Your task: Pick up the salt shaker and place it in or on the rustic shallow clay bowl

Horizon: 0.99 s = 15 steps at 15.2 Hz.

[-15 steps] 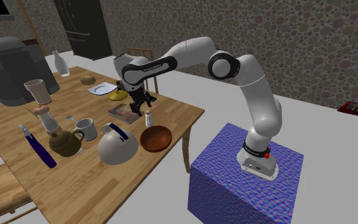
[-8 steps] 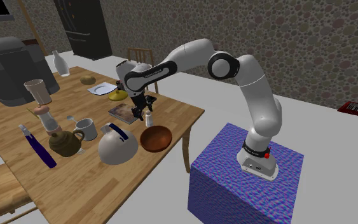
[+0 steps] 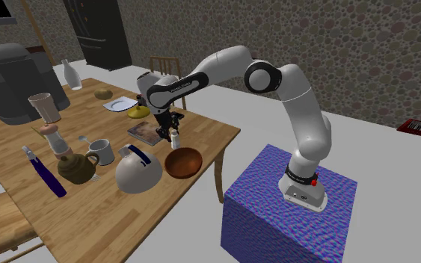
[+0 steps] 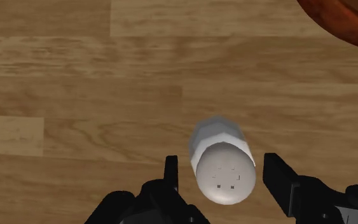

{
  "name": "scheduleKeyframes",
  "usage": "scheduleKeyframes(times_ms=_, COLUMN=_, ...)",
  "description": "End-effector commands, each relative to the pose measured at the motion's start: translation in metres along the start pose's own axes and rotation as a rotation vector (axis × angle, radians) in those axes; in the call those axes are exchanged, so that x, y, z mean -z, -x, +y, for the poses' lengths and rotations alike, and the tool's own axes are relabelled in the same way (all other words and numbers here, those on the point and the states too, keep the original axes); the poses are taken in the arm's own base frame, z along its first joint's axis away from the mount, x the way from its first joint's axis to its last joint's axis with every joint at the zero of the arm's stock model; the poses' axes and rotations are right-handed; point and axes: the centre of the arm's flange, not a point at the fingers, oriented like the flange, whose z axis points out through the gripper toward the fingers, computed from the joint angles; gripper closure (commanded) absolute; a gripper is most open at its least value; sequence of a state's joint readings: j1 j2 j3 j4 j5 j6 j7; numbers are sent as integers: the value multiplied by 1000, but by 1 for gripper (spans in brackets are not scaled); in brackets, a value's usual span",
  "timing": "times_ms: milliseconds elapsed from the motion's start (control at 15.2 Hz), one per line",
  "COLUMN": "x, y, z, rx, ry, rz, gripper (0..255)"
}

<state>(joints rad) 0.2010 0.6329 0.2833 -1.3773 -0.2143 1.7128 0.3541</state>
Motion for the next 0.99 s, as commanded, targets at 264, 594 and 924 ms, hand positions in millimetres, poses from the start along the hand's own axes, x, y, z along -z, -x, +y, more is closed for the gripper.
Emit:
scheduleKeyframes(times_ms=264, x=0, y=0, z=0, rx=0, ry=0, rz=0, gripper=255)
scheduleKeyframes(times_ms=594, x=5, y=1, z=1, rx=0, ry=0, rz=0, gripper=255)
scheduleKeyframes(times_ms=924, x=30, y=8, z=4, rx=0, ry=0, rz=0, gripper=255)
